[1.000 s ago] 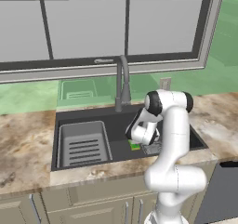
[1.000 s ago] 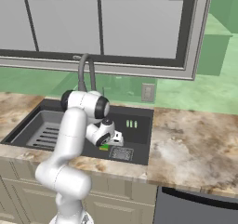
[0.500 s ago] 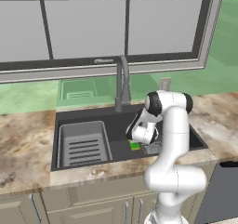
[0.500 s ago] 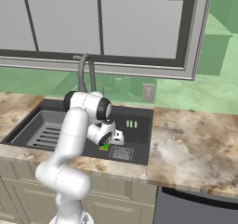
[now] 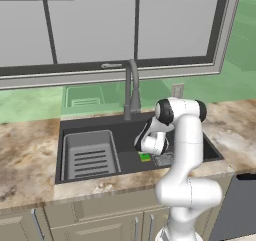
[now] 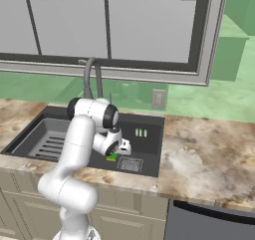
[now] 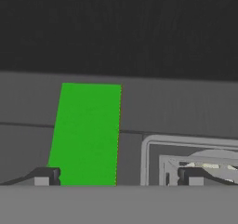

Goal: Pick up the sponge and sponge from the sink, and place them back in the cabinet, and close the cabinet doors.

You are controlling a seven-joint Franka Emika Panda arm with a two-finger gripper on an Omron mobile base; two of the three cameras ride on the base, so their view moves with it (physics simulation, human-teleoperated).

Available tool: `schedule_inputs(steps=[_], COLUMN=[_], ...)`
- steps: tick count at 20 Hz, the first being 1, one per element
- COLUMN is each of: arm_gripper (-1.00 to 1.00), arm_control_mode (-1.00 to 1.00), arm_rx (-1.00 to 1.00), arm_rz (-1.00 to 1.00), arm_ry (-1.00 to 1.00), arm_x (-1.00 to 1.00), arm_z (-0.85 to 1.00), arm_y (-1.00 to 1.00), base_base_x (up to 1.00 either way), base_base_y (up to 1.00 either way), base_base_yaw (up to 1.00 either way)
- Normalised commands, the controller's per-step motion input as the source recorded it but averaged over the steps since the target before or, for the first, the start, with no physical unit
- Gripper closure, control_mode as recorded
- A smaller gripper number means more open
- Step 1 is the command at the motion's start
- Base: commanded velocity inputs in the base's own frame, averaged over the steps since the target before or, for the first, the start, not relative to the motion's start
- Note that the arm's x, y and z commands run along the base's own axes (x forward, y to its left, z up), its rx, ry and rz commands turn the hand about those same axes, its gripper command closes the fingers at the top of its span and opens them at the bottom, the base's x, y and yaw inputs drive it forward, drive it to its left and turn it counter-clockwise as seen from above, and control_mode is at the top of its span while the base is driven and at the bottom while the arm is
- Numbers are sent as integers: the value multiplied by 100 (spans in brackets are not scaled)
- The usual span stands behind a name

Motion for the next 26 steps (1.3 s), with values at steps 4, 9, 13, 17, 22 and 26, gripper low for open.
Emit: schedule_inputs(steps=[4, 9, 13, 17, 22, 26], arm_gripper=[-100, -100, -100, -100, -100, -100], arm_control_mode=[-100, -100, -100, -100, -100, -100], arm_rx=[0, 0, 0, 0, 0, 0], arm_rz=[0, 0, 0, 0, 0, 0], arm_ry=[1, 1, 1, 1, 0, 0], arm_x=[1, 3, 6, 9, 13, 13], arm_z=[0, 0, 0, 0, -1, -10], arm_y=[14, 16, 11, 9, 5, 5], base_base_x=[0, 0, 0, 0, 0, 0], base_base_y=[0, 0, 0, 0, 0, 0], base_base_yaw=[0, 0, 0, 0, 0, 0])
